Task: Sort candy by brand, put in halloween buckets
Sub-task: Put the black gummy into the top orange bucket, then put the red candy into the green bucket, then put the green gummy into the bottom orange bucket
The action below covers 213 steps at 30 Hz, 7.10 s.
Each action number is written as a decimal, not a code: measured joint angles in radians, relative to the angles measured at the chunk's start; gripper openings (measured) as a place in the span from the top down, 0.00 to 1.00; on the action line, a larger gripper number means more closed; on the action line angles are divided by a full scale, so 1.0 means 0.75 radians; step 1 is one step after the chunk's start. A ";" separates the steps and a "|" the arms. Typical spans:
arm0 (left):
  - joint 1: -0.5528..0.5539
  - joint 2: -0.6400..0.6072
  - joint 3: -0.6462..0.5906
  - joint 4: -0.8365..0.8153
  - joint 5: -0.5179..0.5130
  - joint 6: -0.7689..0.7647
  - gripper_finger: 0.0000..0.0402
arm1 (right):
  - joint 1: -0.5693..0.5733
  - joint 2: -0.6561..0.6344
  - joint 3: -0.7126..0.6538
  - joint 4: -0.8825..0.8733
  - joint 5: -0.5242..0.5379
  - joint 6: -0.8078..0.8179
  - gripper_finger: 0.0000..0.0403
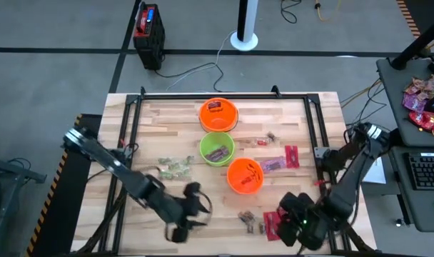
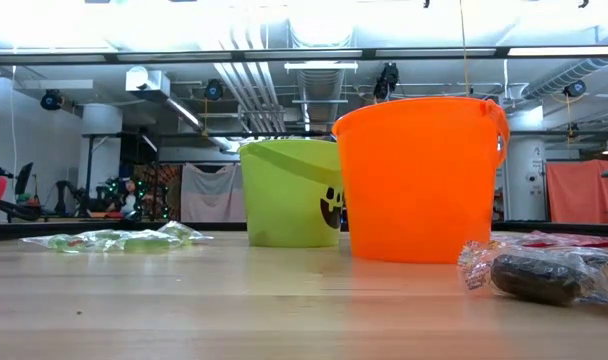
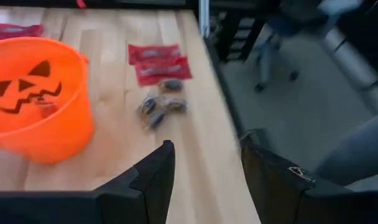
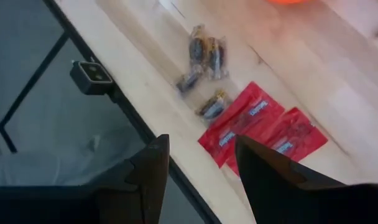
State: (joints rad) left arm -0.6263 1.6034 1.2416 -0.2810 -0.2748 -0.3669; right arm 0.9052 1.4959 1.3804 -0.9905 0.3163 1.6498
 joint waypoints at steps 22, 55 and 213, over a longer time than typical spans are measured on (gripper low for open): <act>0.172 0.757 0.438 0.215 0.287 0.553 0.59 | 0.026 0.106 -0.001 0.040 0.071 0.108 0.56; 0.223 0.901 0.426 0.278 0.102 0.666 0.67 | 0.026 0.105 -0.003 0.005 0.139 0.090 0.56; 1.100 -0.271 -0.951 0.181 0.448 -0.061 0.46 | -1.412 0.111 0.027 0.596 -0.454 -1.590 0.59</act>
State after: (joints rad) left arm 0.1987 1.4000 0.5285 -0.1454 0.0615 -0.4127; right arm -0.1535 1.5795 1.4006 -0.5435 -0.0238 0.4573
